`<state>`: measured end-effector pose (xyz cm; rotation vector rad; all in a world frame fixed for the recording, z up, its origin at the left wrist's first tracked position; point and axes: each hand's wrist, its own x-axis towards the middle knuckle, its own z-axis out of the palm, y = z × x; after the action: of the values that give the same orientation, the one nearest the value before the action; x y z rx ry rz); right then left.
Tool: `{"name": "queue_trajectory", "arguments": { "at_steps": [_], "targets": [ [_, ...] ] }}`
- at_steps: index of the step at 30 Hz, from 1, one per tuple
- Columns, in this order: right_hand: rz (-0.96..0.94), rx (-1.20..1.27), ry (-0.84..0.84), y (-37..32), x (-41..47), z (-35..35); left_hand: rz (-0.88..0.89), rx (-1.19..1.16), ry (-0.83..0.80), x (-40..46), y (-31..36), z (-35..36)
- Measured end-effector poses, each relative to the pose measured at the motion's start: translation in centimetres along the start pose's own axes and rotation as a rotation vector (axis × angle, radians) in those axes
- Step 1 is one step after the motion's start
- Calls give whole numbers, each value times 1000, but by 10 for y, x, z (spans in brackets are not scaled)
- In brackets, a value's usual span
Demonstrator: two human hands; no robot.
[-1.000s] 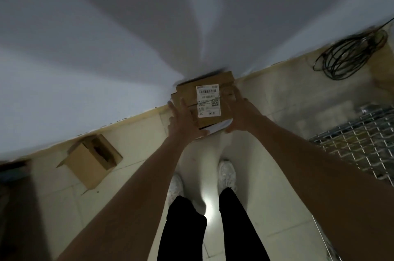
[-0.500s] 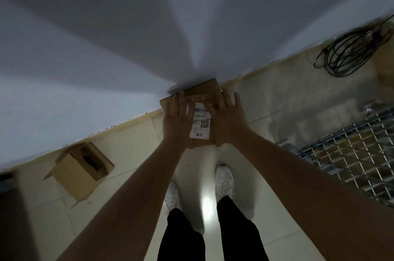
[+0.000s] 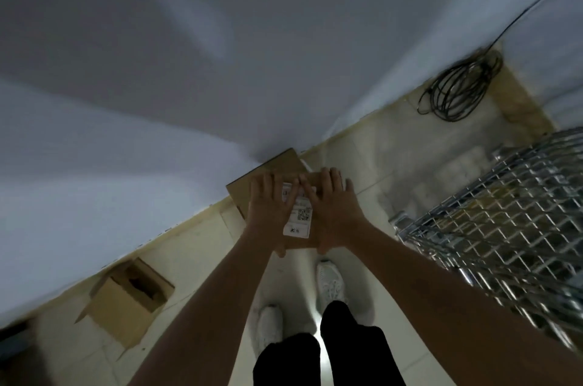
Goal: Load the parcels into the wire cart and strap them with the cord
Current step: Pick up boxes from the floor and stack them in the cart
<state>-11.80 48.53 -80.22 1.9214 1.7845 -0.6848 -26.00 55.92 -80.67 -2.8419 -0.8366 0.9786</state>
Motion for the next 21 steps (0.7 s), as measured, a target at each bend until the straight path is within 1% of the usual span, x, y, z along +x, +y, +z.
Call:
{"name": "queue_trajectory", "arguments": {
  "at_steps": [2,5,7,12,15,18,21],
  "targets": [
    [65,26,-11,11,-38,-23,87,-2,2,-12,4,-38],
    [195,67,-14,31,-98,-62,192,-14,121,-34,10,-102],
    [275,84,4,44,-143,-89,267,-17,163,-53,17,-148],
    [432,72,181,64,-268,-159,373,42,301,-118,36,-273],
    [527,71,264,74,-340,-197,439,152,370,-158,49,-346],
    [622,120,276,82,-417,-219,526,244,382,-199,81,-415],
    [738,199,258,93,-500,-218,617,284,362,-236,142,-459]
  ]
}}
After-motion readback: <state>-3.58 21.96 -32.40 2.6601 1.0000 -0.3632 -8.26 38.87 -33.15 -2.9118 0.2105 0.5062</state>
